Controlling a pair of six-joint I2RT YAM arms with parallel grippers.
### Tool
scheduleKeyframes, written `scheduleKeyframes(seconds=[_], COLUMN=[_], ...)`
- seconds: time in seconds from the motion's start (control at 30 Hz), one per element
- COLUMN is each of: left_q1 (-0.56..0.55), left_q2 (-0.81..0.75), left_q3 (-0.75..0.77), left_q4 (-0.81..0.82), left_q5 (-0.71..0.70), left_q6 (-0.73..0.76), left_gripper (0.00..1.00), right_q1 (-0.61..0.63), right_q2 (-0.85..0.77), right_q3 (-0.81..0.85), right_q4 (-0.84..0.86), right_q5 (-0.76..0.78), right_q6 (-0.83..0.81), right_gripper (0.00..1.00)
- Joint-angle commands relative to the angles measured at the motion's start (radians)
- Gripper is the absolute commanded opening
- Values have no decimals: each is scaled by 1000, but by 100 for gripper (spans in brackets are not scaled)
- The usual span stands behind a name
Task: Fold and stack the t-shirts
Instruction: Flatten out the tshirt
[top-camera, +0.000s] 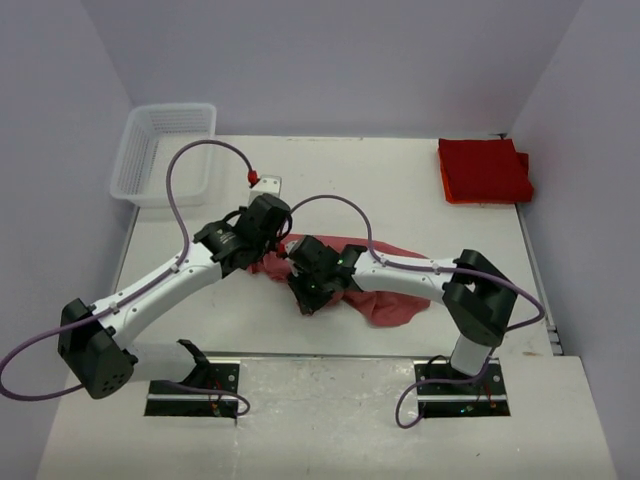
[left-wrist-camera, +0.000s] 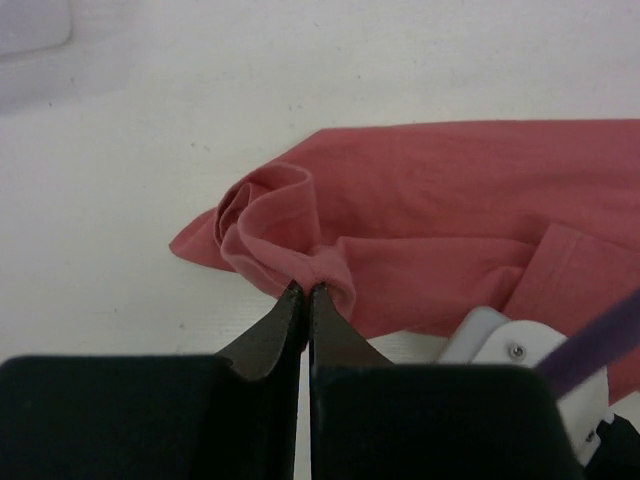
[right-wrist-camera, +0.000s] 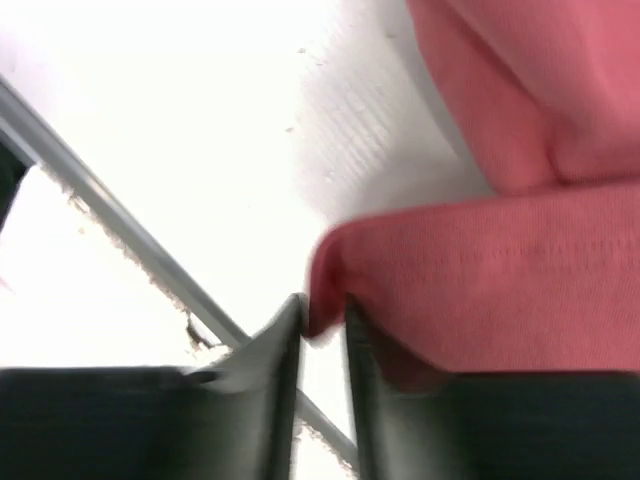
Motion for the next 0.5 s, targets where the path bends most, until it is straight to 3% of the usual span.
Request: scheduleKeyframes(seconds=[0.0, 0.03, 0.17, 0.33, 0.47], left_q1=[7, 10, 14, 15, 14], left_q2=[32, 40, 51, 31, -11], left_q3=[-15, -21, -65, -140, -226], left_q4=[100, 103, 139, 174, 188], left_q5=[54, 55, 71, 115, 135], left_q6=[-5, -4, -10, -50, -65], left_gripper=[0, 0, 0, 0, 0], right_q1=[38, 50, 52, -90, -187], right_q2=[-81, -99, -191, -163, -95], right_q3=[-5, 4, 25, 99, 169], right_q4=[-15, -30, -111, -141, -141], right_q5=[93, 159, 300, 300, 261], right_q6=[36, 40, 73, 14, -38], right_gripper=[30, 55, 70, 65, 53])
